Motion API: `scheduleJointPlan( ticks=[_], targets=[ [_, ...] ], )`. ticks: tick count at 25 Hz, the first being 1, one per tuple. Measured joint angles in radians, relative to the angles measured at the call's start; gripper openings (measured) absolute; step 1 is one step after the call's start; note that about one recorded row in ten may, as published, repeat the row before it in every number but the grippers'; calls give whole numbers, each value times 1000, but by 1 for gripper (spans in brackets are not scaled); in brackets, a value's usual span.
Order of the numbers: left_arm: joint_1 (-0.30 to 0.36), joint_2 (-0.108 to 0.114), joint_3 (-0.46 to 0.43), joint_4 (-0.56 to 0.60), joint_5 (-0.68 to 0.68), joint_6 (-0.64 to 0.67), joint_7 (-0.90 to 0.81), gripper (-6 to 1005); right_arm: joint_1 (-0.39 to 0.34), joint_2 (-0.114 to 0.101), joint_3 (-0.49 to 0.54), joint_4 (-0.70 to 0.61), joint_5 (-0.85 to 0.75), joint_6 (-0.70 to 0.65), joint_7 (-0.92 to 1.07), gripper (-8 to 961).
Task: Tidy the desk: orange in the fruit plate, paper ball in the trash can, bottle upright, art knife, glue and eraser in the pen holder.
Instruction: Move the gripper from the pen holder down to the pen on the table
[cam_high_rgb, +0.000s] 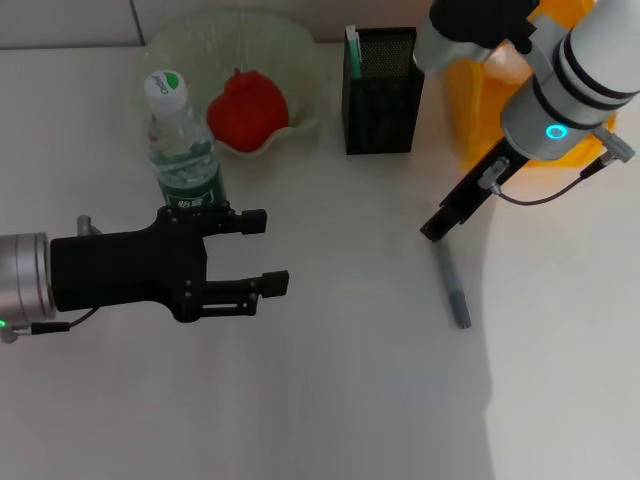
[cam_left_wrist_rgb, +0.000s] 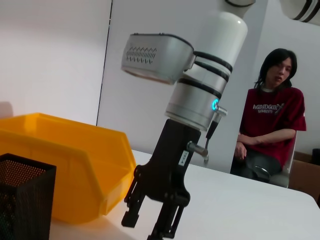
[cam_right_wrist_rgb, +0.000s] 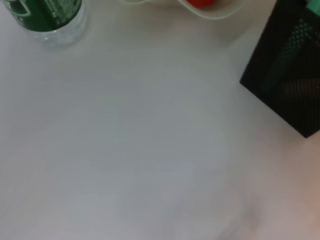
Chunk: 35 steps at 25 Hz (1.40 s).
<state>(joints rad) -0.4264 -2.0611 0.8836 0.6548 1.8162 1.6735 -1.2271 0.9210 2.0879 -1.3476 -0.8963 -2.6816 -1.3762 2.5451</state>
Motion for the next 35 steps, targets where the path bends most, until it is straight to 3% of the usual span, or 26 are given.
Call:
scheduleJointPlan(
  ticks=[8,16,22,35],
  targets=[
    [-1,-3,1,-3,0,0,-3,790,11,1,-58,107,39,108,4,696],
    [-3,-4,2,-4,0,0,-3,790,12,1,-67,146,56,159,3,651],
    [-3,-4,2,-4,0,0,-3,790,11,1,-68,150,57,164,1,452],
    [6,-4,1,-5,0,5,-3,790,9,1,-68,158,57,167,-4,191]
  ],
)
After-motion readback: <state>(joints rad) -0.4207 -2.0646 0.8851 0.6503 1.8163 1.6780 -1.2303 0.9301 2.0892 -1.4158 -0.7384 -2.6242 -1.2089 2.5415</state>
